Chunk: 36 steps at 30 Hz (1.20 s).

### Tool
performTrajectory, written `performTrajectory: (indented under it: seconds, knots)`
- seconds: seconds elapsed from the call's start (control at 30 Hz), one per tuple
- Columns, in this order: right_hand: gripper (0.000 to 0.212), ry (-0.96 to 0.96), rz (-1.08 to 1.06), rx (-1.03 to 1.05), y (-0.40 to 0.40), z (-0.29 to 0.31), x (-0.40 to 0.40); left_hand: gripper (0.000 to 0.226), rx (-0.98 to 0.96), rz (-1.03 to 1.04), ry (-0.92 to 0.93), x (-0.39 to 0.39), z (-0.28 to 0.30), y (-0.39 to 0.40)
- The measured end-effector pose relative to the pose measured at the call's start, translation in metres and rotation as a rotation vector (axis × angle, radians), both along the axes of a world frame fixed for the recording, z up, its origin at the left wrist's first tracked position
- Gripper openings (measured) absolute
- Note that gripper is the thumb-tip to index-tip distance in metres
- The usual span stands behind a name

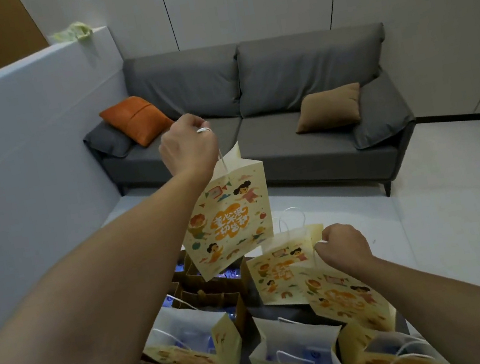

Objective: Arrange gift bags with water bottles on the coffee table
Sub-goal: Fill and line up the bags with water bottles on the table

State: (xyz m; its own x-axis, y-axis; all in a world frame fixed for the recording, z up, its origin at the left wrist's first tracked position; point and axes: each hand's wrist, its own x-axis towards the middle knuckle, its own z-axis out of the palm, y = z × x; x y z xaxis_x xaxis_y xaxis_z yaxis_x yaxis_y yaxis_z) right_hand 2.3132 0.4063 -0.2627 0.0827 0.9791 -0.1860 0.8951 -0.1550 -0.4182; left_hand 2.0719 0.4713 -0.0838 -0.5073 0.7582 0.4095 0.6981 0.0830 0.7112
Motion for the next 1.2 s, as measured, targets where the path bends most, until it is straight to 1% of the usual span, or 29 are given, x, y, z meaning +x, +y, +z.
performTrajectory:
  seconds: [0.1,0.17,0.43,0.63,0.9,1.03,1.2]
  knots:
    - [0.023,-0.025,0.006,-0.015,0.003,0.006,-0.01,0.021,-0.011,0.009,-0.009,-0.015,-0.007,0.006]
    - [0.026,-0.038,0.006,-0.029,0.005,0.01,-0.015,0.021,-0.02,0.005,-0.013,-0.023,-0.01,0.009]
    - [0.018,-0.124,0.045,-0.119,0.01,0.02,-0.016,0.02,-0.039,-0.013,0.008,-0.033,-0.015,0.019]
    - [0.018,-0.208,0.086,-0.116,0.01,0.036,-0.006,0.018,-0.043,-0.01,0.0,-0.026,-0.021,0.017]
    - [0.028,-0.21,0.154,-0.072,0.0,0.059,0.009,0.017,-0.043,-0.021,-0.001,-0.007,-0.023,0.009]
    - [0.027,-0.231,0.173,-0.021,-0.002,0.078,0.013,0.017,-0.041,-0.024,-0.012,0.0,-0.022,0.004]
    - [0.03,-0.149,0.166,0.03,-0.006,0.088,0.01,0.018,-0.038,-0.039,0.001,0.013,-0.021,-0.004]
